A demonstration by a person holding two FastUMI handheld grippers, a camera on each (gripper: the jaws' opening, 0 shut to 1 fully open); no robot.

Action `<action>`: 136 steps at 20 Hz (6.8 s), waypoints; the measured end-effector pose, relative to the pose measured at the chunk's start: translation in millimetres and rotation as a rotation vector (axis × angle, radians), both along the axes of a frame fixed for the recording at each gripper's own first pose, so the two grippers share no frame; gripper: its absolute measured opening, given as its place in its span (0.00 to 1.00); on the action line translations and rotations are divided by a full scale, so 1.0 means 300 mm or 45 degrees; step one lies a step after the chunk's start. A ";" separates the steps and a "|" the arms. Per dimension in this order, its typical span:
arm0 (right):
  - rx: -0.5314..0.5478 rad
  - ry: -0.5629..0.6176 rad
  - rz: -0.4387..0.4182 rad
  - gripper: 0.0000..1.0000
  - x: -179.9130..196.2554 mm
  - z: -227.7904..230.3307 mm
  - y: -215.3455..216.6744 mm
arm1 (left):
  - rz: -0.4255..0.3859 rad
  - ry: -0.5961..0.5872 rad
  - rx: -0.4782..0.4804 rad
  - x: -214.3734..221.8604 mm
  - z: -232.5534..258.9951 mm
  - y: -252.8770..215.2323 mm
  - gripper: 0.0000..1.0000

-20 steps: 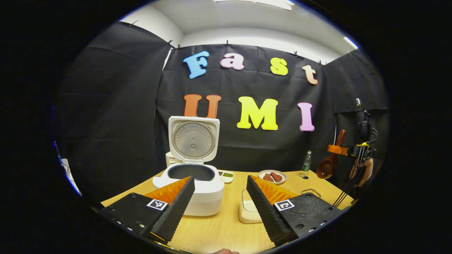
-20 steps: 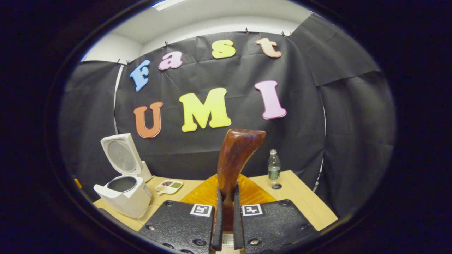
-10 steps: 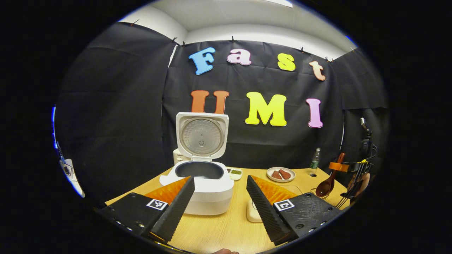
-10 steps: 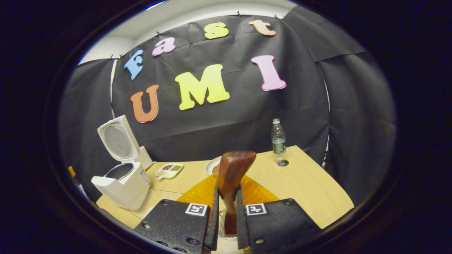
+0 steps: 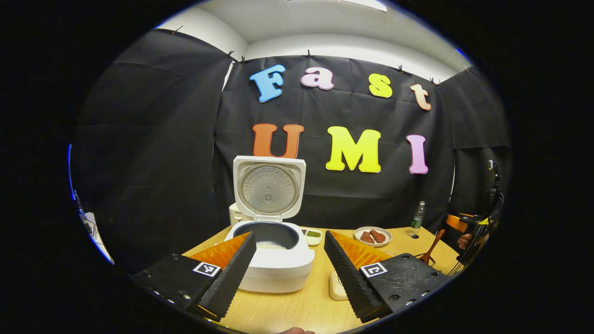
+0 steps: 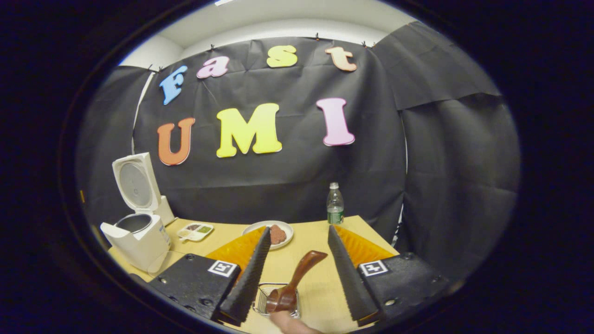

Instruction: Close the left gripper, press the button to open the rice cooker; take a wooden spoon from the chopstick holder with the right hand, scoop a spoonful of rice and pour it into the rice cooker, then put the wooden spoon back into the chopstick holder.

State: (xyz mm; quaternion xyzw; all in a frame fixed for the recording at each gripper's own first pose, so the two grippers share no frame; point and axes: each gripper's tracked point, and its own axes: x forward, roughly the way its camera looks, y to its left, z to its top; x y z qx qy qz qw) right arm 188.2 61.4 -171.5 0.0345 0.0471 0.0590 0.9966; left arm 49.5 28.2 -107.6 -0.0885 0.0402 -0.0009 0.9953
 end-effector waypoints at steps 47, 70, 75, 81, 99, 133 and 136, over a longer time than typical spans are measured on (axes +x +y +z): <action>0.039 -0.156 0.214 1.00 -0.251 0.028 0.092 | 0.182 0.026 0.118 1.206 0.215 0.377 0.98; 0.046 -0.179 0.362 1.00 -0.513 0.040 0.159 | 0.087 0.503 0.036 0.676 -0.112 0.212 0.98; 0.024 -0.167 0.366 1.00 -0.497 0.014 0.141 | 0.069 0.564 0.073 0.591 -0.221 0.185 0.99; 0.033 -0.116 0.427 1.00 -0.487 -0.014 0.189 | 0.028 0.631 0.069 0.541 -0.342 0.166 0.99; 0.036 -0.150 0.429 1.00 -0.473 0.012 0.216 | 0.047 0.546 0.069 0.540 -0.434 0.167 0.99; -0.062 -0.348 0.076 1.00 -0.788 0.303 0.053 | -0.104 0.025 -0.032 -0.120 0.093 -0.088 0.94; -0.038 -0.373 0.052 1.00 -0.838 0.329 0.030 | -0.144 -0.066 -0.012 -0.243 0.155 -0.136 0.94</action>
